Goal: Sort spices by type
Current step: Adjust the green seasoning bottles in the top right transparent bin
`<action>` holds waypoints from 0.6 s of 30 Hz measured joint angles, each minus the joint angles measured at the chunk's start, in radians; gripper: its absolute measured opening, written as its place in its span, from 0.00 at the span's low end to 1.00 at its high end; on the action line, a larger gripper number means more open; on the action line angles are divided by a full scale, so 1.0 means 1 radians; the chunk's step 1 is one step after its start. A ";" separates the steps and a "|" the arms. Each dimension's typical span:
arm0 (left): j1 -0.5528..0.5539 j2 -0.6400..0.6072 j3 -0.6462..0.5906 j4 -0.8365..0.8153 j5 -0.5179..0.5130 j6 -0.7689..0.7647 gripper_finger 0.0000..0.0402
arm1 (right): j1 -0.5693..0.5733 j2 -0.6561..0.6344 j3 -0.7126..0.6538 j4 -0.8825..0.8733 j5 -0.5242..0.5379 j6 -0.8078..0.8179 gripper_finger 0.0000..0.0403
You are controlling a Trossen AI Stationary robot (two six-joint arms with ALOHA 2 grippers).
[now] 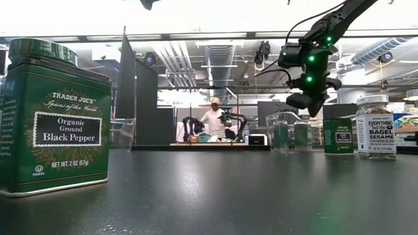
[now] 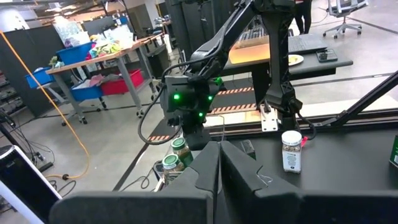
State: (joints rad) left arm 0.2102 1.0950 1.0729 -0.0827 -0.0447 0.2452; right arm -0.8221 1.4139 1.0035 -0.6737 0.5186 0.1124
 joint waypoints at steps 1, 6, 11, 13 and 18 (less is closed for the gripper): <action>0.000 0.000 0.000 0.000 0.000 0.000 0.00 | 0.001 0.000 0.000 0.000 -0.003 0.003 0.02; 0.000 0.000 0.000 0.000 0.000 0.000 0.00 | 0.002 0.000 0.000 -0.009 -0.048 0.021 0.02; 0.000 0.000 0.000 0.000 0.000 0.000 0.00 | 0.019 -0.009 0.013 -0.064 -0.003 0.085 0.02; 0.000 0.000 0.000 0.000 0.000 0.000 0.00 | 0.020 -0.019 0.021 -0.055 0.064 0.086 0.02; 0.000 0.000 0.000 0.000 0.000 0.000 0.00 | -0.002 -0.022 0.031 0.090 0.073 -0.039 0.02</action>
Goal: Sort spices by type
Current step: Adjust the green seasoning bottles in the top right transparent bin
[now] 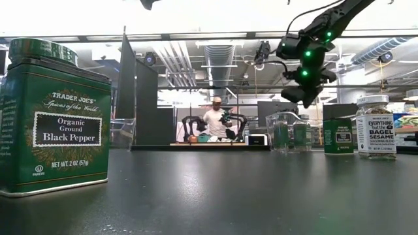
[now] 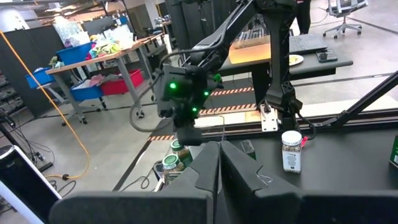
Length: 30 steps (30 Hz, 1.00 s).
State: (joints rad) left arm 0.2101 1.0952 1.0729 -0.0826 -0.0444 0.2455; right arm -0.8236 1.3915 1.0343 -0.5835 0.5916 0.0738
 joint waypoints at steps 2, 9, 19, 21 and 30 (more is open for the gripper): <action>0.000 0.000 0.000 0.000 0.000 0.000 0.00 | -0.012 0.007 -0.001 0.056 -0.052 -0.034 0.02; 0.000 0.000 0.000 0.000 0.000 0.000 0.00 | -0.028 0.032 -0.007 0.081 -0.128 -0.036 0.02; 0.000 0.000 0.000 0.000 0.000 0.000 0.00 | -0.028 0.033 -0.009 0.001 -0.127 0.017 0.02; 0.000 0.000 0.000 0.000 0.000 0.000 0.00 | -0.028 0.033 -0.009 -0.016 -0.123 0.030 0.02; 0.000 0.000 0.000 0.000 0.001 0.000 0.00 | -0.025 0.022 -0.008 -0.098 -0.120 0.114 0.02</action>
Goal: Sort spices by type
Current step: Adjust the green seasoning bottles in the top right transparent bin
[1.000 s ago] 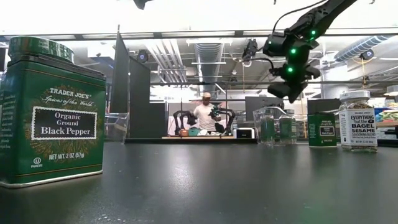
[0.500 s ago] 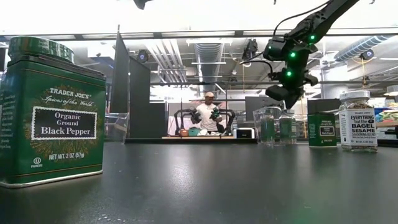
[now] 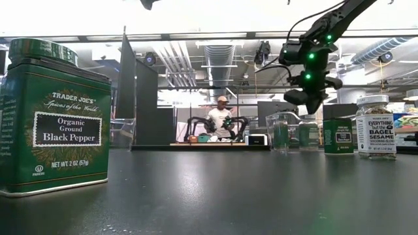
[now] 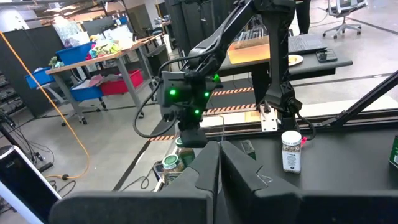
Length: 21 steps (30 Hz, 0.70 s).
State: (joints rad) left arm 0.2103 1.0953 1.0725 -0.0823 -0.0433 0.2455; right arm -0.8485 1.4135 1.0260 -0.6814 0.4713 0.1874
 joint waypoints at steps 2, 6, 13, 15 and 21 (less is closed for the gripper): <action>0.000 0.000 0.000 0.000 0.000 0.000 0.00 | 0.005 -0.003 0.000 -0.015 0.000 0.018 0.02; 0.000 0.000 0.000 0.000 0.000 0.000 0.00 | 0.016 -0.013 0.000 -0.031 -0.001 0.049 0.02; 0.000 0.000 0.000 0.000 0.000 0.000 0.00 | 0.018 -0.094 0.011 -0.058 -0.049 0.038 0.02; 0.000 0.000 0.000 0.000 0.000 0.000 0.00 | 0.022 -0.126 0.013 -0.078 -0.116 0.019 0.02; 0.000 0.000 0.000 0.000 0.000 0.000 0.00 | 0.039 -0.172 -0.020 -0.112 -0.243 0.011 0.02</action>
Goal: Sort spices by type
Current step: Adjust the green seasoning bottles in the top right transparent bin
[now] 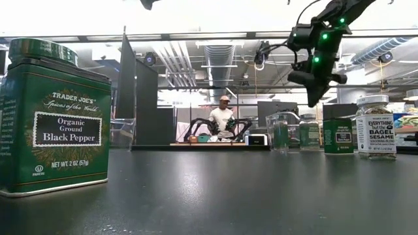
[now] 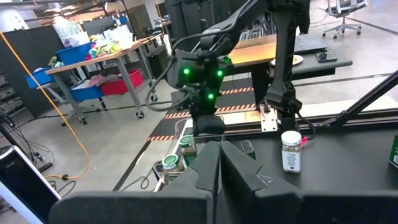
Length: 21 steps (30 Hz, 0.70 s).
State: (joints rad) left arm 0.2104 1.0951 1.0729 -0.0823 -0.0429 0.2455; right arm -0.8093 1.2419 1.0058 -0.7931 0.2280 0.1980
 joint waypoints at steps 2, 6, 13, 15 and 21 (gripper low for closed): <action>0.000 0.000 0.000 0.000 0.000 0.000 0.00 | 0.000 0.003 -0.016 -0.001 0.003 0.011 0.02; 0.000 0.000 0.000 0.000 0.001 0.000 0.00 | 0.000 0.031 -0.046 0.011 0.005 0.019 0.02; 0.000 0.000 0.000 0.000 0.002 0.000 0.00 | 0.000 0.058 -0.066 0.111 0.012 0.014 0.02; 0.000 0.000 0.000 0.000 0.002 0.000 0.00 | 0.000 0.063 -0.066 0.132 0.029 0.012 0.02; 0.000 0.000 0.000 0.000 0.002 0.006 0.00 | -0.001 0.086 -0.066 0.145 0.074 -0.008 0.02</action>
State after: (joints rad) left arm 0.2103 1.0953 1.0727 -0.0826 -0.0410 0.2518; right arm -0.8101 1.3283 0.9398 -0.6476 0.3021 0.1904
